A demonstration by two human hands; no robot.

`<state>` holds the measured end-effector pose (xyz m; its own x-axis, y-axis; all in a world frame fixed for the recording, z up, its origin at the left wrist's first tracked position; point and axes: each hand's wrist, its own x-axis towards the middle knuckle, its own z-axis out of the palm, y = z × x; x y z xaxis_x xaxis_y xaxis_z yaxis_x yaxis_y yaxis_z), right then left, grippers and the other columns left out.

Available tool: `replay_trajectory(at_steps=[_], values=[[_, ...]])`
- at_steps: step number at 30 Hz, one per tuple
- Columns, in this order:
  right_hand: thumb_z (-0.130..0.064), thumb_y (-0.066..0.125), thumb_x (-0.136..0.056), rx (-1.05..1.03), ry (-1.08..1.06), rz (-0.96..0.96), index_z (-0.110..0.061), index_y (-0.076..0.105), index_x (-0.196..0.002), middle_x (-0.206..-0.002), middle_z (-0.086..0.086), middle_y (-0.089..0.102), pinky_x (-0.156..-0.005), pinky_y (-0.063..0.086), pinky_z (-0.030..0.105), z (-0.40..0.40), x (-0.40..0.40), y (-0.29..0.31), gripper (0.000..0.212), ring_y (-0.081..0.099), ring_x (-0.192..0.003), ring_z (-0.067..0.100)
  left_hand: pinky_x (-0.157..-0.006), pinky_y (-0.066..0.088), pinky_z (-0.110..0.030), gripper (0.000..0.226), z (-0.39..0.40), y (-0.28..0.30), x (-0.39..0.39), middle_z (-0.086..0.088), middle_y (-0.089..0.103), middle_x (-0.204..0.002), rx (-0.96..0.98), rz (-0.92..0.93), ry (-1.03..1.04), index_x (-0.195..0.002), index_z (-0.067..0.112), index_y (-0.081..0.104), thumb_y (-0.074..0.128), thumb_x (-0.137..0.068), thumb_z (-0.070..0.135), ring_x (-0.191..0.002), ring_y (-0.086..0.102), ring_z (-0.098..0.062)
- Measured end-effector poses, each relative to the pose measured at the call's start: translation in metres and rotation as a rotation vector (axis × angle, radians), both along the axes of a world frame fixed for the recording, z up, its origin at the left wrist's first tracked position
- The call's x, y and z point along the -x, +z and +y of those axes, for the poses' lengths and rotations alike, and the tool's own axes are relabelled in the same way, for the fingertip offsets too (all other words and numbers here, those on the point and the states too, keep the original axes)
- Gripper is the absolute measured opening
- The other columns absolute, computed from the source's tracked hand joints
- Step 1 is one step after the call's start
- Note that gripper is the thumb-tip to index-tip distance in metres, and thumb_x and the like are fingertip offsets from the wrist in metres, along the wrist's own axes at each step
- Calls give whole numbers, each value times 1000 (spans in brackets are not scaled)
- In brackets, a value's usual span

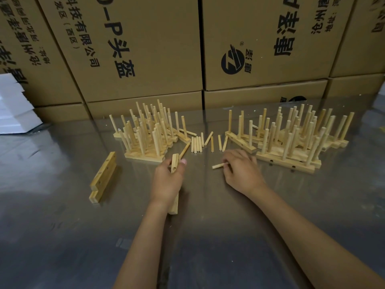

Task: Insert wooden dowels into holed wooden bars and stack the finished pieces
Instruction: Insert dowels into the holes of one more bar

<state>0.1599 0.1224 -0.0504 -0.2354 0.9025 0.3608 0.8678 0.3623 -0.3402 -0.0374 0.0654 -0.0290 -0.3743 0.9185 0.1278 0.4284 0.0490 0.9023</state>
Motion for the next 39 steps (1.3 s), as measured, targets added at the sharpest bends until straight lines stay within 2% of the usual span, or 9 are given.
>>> replay_trajectory(at_steps=[4, 6, 9, 13, 17, 22, 27, 33, 39], values=[[-19, 52, -98, -15, 72, 115, -27, 52, -97, -95, -8, 59, -84, 37, 34, -20, -4, 2, 8, 53, -96, 14, -65, 38, -28, 53, -5, 7, -2, 5, 62, -60, 138, -168, -107, -91, 20, 69, 38, -99, 62, -60, 57, -7], [-17, 52, -99, 0, 186, 252, -27, 50, -99, -88, -6, 62, -73, 45, 33, -35, 1, 10, 11, 59, -81, 12, -66, 39, -30, 58, -7, 11, -6, 6, 59, -56, 195, -206, -205, -78, 21, 68, 35, -100, 63, -53, 53, -9], [-14, 51, -99, -70, 300, 315, -26, 57, -110, -95, -12, 58, -69, 49, 29, -56, 13, 21, 17, 56, -84, 7, -62, 38, -29, 65, -10, 14, -13, 2, 56, -53, 209, -208, -322, -56, 20, 60, 36, -101, 60, -45, 50, -9], [-16, 49, -100, -154, 238, 171, -21, 63, -121, -91, -8, 53, -60, 38, 18, -67, 14, 29, 26, 52, -80, 9, -67, 37, -32, 60, -16, 13, -17, 5, 56, -52, 165, -115, -342, -58, 22, 57, 37, -102, 59, -45, 50, -4], [-13, 52, -98, -179, 219, 73, -17, 64, -115, -86, -7, 50, -56, 23, 10, -72, 10, 34, 21, 47, -72, 11, -67, 36, -30, 55, -20, 13, -21, 5, 57, -53, 131, -69, -372, -65, 26, 59, 35, -102, 58, -48, 51, -1], [-3, 63, -84, -191, 160, -9, -15, 69, -95, -73, -6, 47, -49, 10, 14, -80, 12, 38, 17, 31, -52, 14, -72, 39, -30, 47, -20, 7, -21, 2, 54, -54, 121, 10, -398, -100, 31, 71, 30, -104, 55, -56, 54, -2], [-7, 56, -87, -167, 160, -17, -17, 67, -98, -75, -6, 47, -48, 15, 17, -77, 13, 39, 19, 37, -55, 17, -71, 40, -29, 45, -19, 4, -23, 0, 53, -57, 126, -8, -378, -109, 36, 69, 28, -104, 54, -55, 54, 0], [-11, 50, -91, -124, 157, -66, -21, 65, -107, -83, -5, 52, -53, 25, 24, -76, 12, 39, 24, 41, -60, 18, -70, 40, -32, 47, -19, 1, -26, 3, 52, -51, 144, -80, -398, -105, 31, 72, 29, -106, 50, -51, 51, -3], [-15, 49, -91, -60, 128, -158, -21, 64, -98, -78, -3, 52, -58, 29, 28, -76, 15, 42, 17, 40, -58, 16, -64, 36, -24, 49, -16, -4, -26, 1, 49, -51, 135, 53, -381, -85, 56, 70, 26, -106, 53, -54, 55, -1]])
